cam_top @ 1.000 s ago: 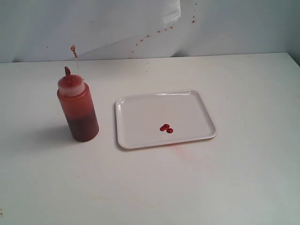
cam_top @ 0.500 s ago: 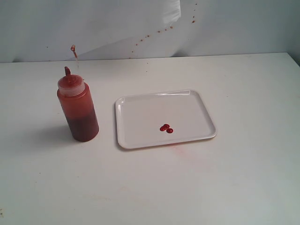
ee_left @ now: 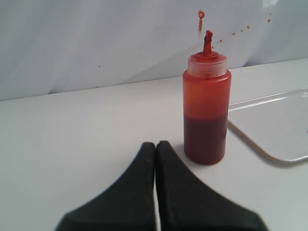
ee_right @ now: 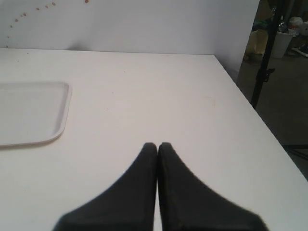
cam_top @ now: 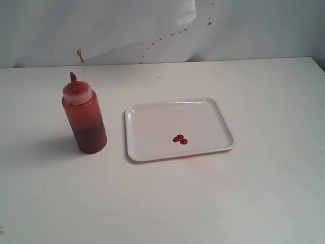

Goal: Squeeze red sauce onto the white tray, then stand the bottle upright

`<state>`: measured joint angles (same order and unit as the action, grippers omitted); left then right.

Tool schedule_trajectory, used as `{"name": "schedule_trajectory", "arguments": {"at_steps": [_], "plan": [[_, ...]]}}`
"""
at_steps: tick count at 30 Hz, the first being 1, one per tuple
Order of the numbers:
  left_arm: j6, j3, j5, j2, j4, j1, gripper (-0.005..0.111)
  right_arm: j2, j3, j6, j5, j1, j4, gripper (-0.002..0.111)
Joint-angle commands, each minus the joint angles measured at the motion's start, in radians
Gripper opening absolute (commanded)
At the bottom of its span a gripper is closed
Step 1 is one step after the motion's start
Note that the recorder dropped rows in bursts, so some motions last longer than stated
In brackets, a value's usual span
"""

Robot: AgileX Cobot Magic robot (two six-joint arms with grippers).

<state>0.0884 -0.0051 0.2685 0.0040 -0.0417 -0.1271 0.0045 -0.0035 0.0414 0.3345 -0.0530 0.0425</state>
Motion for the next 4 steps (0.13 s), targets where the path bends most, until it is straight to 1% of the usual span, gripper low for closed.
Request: {"name": "schedule_trajectory", "arguments": {"at_steps": [1,4], "plan": [[-0.001,0.005,-0.006,-0.004,0.0,0.0,0.001,-0.005,0.003,0.006,-0.001,-0.007,0.005,0.0],[-0.001,0.005,-0.006,-0.004,0.0,0.0,0.001,-0.005,0.003,0.006,-0.001,-0.007,0.005,0.0]]}}
